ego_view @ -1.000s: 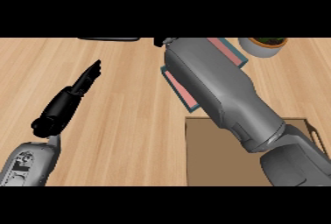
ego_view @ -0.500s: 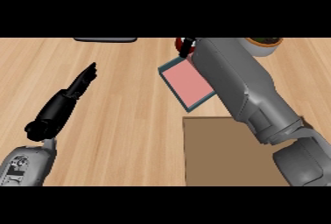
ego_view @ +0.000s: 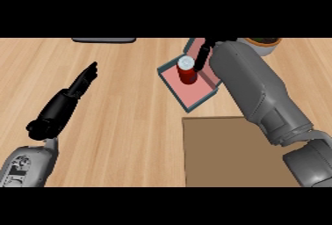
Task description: Pick the can from the tray and place it in the cardboard box
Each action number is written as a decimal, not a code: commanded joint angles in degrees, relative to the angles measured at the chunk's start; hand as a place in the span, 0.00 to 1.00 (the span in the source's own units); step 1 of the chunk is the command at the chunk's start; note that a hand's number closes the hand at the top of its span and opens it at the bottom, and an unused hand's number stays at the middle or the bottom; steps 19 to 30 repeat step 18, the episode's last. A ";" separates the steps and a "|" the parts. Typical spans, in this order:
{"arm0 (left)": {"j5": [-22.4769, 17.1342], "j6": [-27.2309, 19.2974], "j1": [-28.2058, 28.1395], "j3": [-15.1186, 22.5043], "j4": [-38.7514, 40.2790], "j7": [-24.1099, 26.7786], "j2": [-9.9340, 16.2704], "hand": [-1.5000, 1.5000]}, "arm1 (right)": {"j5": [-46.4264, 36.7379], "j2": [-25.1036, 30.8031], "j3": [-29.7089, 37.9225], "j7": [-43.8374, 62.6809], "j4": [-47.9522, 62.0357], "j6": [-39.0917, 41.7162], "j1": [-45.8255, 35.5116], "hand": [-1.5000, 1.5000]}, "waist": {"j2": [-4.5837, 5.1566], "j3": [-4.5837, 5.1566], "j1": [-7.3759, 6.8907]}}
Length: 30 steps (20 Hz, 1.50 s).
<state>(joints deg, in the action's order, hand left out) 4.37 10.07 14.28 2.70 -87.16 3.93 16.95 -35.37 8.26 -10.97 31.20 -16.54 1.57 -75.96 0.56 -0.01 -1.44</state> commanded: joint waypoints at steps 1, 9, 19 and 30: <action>-0.57 1.28 -0.64 -1.25 1.15 1.50 0.76 0.50 | 1.64 2.09 1.92 -9.23 -2.29 0.77 2.27 0.00 | -0.13 0.00 0.35; 0.36 -0.23 -1.08 -0.87 -1.05 -0.28 0.38 0.50 | 16.42 -1.24 19.92 -16.81 -15.57 -27.53 4.45 0.00 | -0.41 -0.26 1.26; 1.67 -1.20 -1.96 1.46 -4.79 -2.50 -2.42 0.50 | 25.55 1.23 30.28 -32.68 -18.13 -31.31 15.29 0.00 | -0.31 -0.06 0.68; 1.67 -1.20 -1.96 1.46 -4.79 -2.50 -2.42 0.50 | 25.55 1.23 30.28 -32.68 -18.13 -31.31 15.29 0.00 | -0.31 -0.06 0.68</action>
